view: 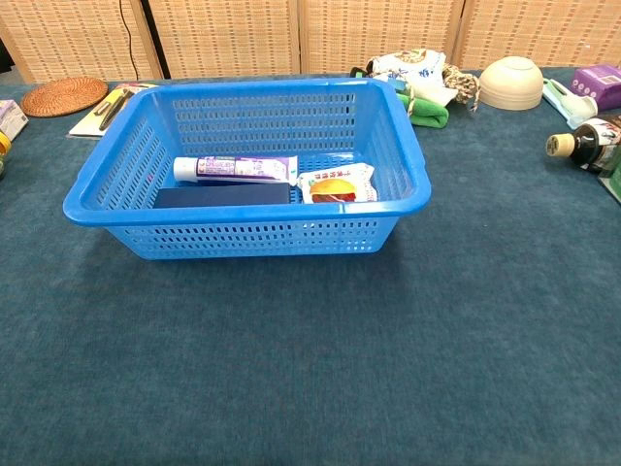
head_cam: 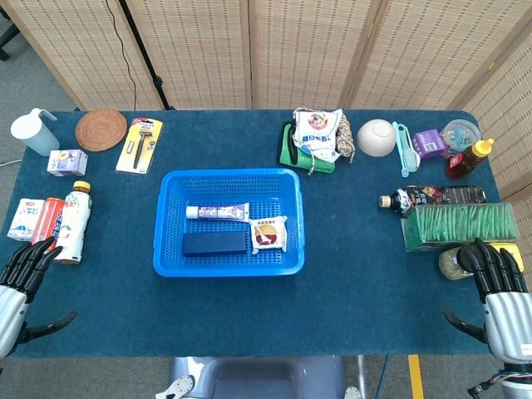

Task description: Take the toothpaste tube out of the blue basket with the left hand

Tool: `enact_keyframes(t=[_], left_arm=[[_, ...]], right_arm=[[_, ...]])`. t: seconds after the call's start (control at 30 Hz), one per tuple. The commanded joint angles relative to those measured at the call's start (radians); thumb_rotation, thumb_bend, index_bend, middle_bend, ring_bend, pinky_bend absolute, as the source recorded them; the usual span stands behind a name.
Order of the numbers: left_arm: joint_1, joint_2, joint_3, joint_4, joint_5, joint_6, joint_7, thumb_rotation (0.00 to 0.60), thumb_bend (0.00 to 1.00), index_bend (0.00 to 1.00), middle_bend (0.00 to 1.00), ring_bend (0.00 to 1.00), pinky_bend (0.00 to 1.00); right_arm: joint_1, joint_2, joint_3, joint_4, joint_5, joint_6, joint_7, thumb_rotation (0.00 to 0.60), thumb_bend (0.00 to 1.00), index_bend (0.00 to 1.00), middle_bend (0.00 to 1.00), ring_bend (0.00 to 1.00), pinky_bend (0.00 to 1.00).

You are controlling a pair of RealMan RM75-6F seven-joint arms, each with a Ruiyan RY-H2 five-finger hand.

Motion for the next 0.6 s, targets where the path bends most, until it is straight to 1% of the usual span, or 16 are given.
enact_keyframes(t=[0.03, 0.1, 0.2, 0.23, 0.33, 0.4, 0.47, 0.5, 0.57, 0.6], left_arm=[[-0.113, 0.089, -0.064, -0.157, -0.053, -0.157, 0.078, 0.600, 0.00, 0.00, 0.00, 0.00, 0.00], [-0.198, 0.137, -0.104, -0.248, -0.154, -0.304, 0.105, 0.600, 0.00, 0.00, 0.00, 0.00, 0.00], [-0.306, 0.166, -0.166, -0.317, -0.299, -0.460, 0.182, 0.600, 0.00, 0.00, 0.00, 0.00, 0.00], [-0.334, 0.168, -0.182, -0.334, -0.341, -0.496, 0.214, 0.600, 0.00, 0.00, 0.00, 0.00, 0.00], [-0.408, 0.165, -0.220, -0.369, -0.460, -0.573, 0.312, 0.600, 0.00, 0.00, 0.00, 0.00, 0.00], [-0.476, 0.146, -0.251, -0.387, -0.574, -0.623, 0.409, 0.600, 0.00, 0.00, 0.00, 0.00, 0.00], [-0.558, 0.106, -0.276, -0.387, -0.694, -0.666, 0.509, 0.600, 0.00, 0.00, 0.00, 0.00, 0.00], [-0.602, 0.083, -0.287, -0.384, -0.766, -0.678, 0.563, 0.600, 0.00, 0.00, 0.00, 0.00, 0.00], [-0.661, 0.050, -0.297, -0.379, -0.862, -0.674, 0.639, 0.600, 0.00, 0.00, 0.00, 0.00, 0.00], [-0.677, 0.039, -0.298, -0.377, -0.891, -0.668, 0.662, 0.600, 0.00, 0.00, 0.00, 0.00, 0.00]], right_arm=[[0.006, 0.000, 0.003, 0.002, 0.008, -0.010, 0.003, 0.600, 0.00, 0.00, 0.00, 0.00, 0.00], [0.013, 0.000, 0.006, 0.004, 0.022, -0.026, 0.006, 0.600, 0.00, 0.00, 0.00, 0.00, 0.00], [0.022, 0.001, 0.014, 0.004, 0.047, -0.045, 0.010, 0.600, 0.00, 0.00, 0.00, 0.00, 0.00], [0.024, 0.002, 0.016, 0.005, 0.055, -0.049, 0.013, 0.600, 0.00, 0.00, 0.00, 0.00, 0.00], [0.029, 0.003, 0.025, 0.006, 0.078, -0.058, 0.017, 0.600, 0.00, 0.00, 0.00, 0.00, 0.00], [0.033, 0.003, 0.031, 0.008, 0.094, -0.066, 0.023, 0.600, 0.00, 0.00, 0.00, 0.00, 0.00], [0.038, 0.004, 0.036, 0.014, 0.106, -0.074, 0.030, 0.600, 0.00, 0.00, 0.00, 0.00, 0.00], [0.042, 0.003, 0.039, 0.017, 0.114, -0.080, 0.032, 0.600, 0.00, 0.00, 0.00, 0.00, 0.00], [0.048, 0.002, 0.042, 0.022, 0.126, -0.092, 0.035, 0.600, 0.00, 0.00, 0.00, 0.00, 0.00], [0.050, 0.002, 0.043, 0.023, 0.129, -0.095, 0.036, 0.600, 0.00, 0.00, 0.00, 0.00, 0.00]])
